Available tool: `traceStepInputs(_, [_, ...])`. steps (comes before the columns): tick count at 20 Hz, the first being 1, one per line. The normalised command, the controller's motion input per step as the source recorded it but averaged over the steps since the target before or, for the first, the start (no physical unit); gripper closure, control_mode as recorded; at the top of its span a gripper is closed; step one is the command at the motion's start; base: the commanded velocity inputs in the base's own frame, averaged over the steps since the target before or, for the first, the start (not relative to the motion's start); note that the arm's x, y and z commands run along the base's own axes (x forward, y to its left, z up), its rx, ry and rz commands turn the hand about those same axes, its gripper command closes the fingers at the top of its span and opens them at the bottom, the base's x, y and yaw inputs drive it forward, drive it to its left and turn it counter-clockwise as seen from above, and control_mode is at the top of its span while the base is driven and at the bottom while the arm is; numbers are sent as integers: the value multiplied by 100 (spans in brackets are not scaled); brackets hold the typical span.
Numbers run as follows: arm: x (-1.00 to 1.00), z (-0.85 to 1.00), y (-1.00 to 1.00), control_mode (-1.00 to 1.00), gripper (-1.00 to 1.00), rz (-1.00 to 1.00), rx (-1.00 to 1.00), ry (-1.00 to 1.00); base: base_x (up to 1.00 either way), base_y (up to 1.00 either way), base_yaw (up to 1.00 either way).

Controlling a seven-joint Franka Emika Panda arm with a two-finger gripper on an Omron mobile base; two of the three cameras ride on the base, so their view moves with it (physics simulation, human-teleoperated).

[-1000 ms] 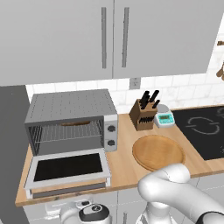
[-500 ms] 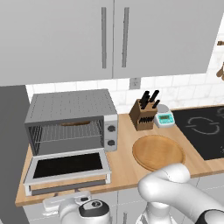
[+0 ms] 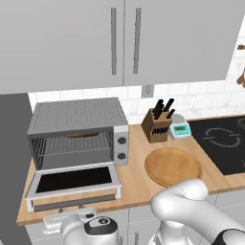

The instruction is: Pick up the kebab skewer and baguette bread, and place them inside the toaster oven. Close the toaster oven door and start by setting the timer.

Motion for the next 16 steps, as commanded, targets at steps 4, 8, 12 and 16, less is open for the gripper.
traceStepInputs(4, [39, 27, 0, -100, -100, -1, 0, 0, 0, 0, 0])
traceStepInputs(8, [39, 28, -2, -100, -100, -1, 0, 0, 0, 0, 0])
traceStepInputs(12, [40, 27, -8, -100, -100, -1, 0, 0, 0, 0, 0])
traceStepInputs(16, [42, 36, -13, -100, -100, -2, 0, 0, 0, 0, 0])
